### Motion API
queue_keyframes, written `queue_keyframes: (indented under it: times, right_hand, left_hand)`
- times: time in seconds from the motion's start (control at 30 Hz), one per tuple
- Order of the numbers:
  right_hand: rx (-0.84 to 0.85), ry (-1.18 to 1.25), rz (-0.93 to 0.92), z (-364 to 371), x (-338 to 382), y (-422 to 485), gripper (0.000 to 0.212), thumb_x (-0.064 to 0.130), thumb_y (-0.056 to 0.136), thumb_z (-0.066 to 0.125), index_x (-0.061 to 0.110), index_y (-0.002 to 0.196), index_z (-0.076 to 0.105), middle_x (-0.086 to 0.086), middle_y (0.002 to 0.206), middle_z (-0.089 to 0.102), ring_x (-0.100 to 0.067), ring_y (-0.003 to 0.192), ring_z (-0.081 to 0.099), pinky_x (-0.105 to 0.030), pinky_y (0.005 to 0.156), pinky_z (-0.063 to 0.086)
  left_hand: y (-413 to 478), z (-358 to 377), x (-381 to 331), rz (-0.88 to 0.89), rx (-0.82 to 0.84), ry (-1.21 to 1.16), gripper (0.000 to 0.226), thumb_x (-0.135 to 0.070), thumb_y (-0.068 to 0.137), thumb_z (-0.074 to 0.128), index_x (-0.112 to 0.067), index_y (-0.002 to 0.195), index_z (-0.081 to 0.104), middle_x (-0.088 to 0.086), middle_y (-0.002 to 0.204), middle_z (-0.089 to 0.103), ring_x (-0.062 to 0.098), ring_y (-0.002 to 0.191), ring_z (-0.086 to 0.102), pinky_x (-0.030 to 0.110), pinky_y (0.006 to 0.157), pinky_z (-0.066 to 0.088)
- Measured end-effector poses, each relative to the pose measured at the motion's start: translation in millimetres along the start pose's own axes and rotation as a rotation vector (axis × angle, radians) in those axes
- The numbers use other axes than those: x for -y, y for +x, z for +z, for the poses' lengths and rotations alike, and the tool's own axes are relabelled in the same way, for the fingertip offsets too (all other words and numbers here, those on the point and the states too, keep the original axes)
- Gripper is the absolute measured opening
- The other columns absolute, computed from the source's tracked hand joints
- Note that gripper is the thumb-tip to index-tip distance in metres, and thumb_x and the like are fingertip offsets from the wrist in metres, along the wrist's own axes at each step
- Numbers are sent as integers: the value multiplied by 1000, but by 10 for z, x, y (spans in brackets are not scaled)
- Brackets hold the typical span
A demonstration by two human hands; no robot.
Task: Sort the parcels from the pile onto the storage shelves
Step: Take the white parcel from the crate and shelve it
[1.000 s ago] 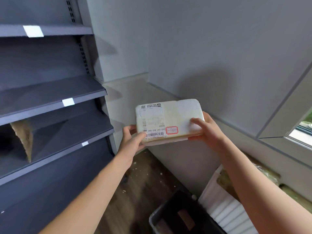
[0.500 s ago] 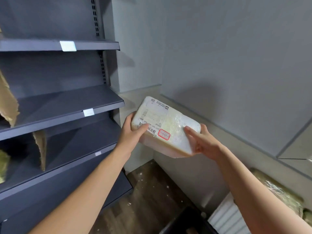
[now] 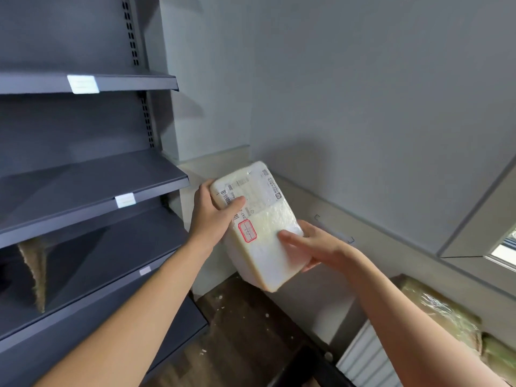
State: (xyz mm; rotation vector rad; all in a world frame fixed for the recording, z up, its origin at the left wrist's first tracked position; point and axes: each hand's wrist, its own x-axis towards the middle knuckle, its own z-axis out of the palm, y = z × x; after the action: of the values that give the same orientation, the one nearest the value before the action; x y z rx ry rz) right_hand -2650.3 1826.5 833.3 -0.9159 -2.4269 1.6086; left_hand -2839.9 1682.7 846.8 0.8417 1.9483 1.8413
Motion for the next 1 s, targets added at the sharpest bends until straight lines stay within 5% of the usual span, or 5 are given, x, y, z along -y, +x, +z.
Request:
queue_keyframes:
  times: [0.27,0.43,0.57,0.87,1.0]
  right_hand:
    - [2,250,-46,55,-68,46,58,67,77,67,36,124,52,-7,116,67,-29,94,69,-50,76,61]
    - [-113,142,-72,76,-88,84,54,69,84,58,34,126,55,9,112,69,-16,102,68,-34,71,58]
    - [-359,137,-100,8,21,154,63,70,78,62,16,110,58,4,90,66,-11,75,65,-32,62,55]
    - [-356,222,-256,-155,219,71,45,32,87,74,25,128,55,-2,110,73,-22,96,73,-53,64,61]
    - [-393,227,-188,-242,241,5,101,43,71,85,36,150,22,10,126,63,-18,105,68,-48,58,61]
  left_hand:
    - [-50,316,-143,124,148,134,69,-20,79,74,-28,140,41,-8,131,58,9,115,58,33,98,48]
    - [-103,410,-73,134,286,213,118,-23,70,84,-37,155,4,-14,151,39,5,135,42,32,111,36]
    - [-66,367,-99,108,296,188,112,-13,70,85,-40,153,15,-19,136,55,-2,118,55,23,100,44]
    - [-39,314,-233,170,380,295,99,-28,61,75,-36,148,28,-17,135,55,8,118,58,42,103,47]
    - [-79,308,-251,161,414,292,93,-22,68,67,-37,151,28,-20,137,54,1,121,56,35,108,43]
